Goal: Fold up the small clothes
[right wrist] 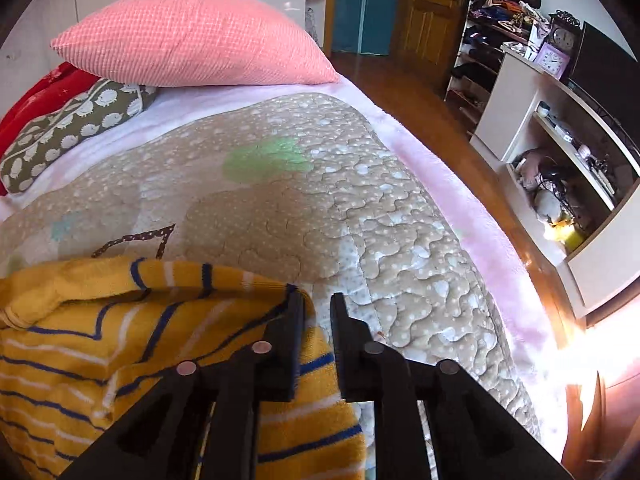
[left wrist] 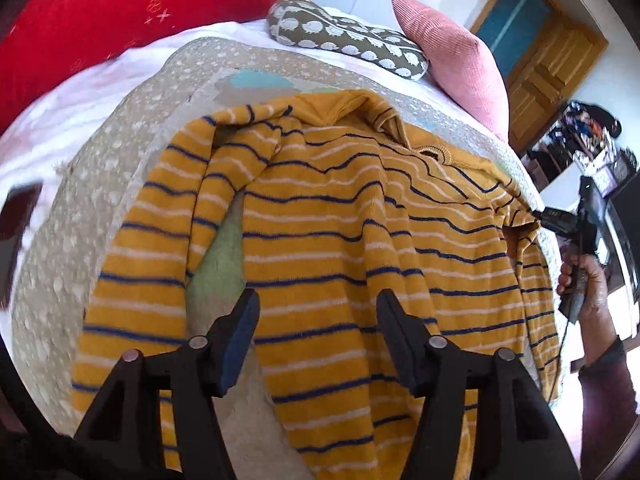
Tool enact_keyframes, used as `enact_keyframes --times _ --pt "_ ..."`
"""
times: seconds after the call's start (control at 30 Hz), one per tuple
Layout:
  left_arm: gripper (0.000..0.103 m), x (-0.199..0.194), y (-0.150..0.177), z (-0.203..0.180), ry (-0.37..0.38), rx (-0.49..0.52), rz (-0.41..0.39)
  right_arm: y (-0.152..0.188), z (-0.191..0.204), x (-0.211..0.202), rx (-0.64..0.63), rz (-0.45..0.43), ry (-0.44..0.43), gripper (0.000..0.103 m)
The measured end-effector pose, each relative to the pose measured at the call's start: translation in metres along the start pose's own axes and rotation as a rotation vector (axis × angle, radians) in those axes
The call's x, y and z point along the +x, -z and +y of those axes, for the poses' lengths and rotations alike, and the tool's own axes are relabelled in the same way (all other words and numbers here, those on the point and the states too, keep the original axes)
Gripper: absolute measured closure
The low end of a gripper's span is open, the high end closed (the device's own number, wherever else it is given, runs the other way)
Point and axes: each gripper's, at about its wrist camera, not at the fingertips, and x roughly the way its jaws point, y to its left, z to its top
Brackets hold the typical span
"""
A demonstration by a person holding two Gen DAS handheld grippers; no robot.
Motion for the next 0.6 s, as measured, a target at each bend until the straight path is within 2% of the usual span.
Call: enact_keyframes --times 0.03,0.07,0.1,0.13,0.23,0.37,0.43,0.53,0.6 --pt "0.036 0.006 -0.012 0.001 -0.025 0.028 -0.007 0.003 -0.004 -0.008 0.009 -0.015 -0.021 0.067" --pt "0.036 0.014 -0.024 0.004 -0.057 0.038 -0.019 0.007 -0.008 -0.018 0.023 -0.038 -0.036 0.063" --pt "0.036 0.024 -0.038 0.010 -0.086 0.033 -0.023 0.014 -0.011 -0.028 0.040 -0.061 -0.052 0.049" --pt "0.036 0.036 -0.053 0.018 -0.088 0.019 -0.016 0.022 -0.015 -0.037 0.055 -0.074 -0.079 0.042" --pt "0.036 0.073 -0.090 0.039 -0.080 -0.027 0.033 0.046 -0.015 -0.053 0.029 -0.059 -0.174 0.042" --pt "0.044 0.118 -0.137 0.059 -0.193 -0.090 0.084 0.081 -0.012 -0.065 -0.058 -0.039 -0.215 0.042" --pt "0.044 0.139 -0.164 0.071 -0.207 -0.139 0.115 0.091 -0.008 -0.066 -0.098 -0.033 -0.216 0.042" --pt "0.044 0.153 -0.198 0.075 -0.279 -0.173 0.084 0.090 0.008 -0.070 -0.170 -0.068 -0.233 0.042" --pt "0.045 0.158 -0.216 0.072 -0.320 -0.155 0.054 0.083 0.027 -0.073 -0.221 -0.095 -0.244 0.042"
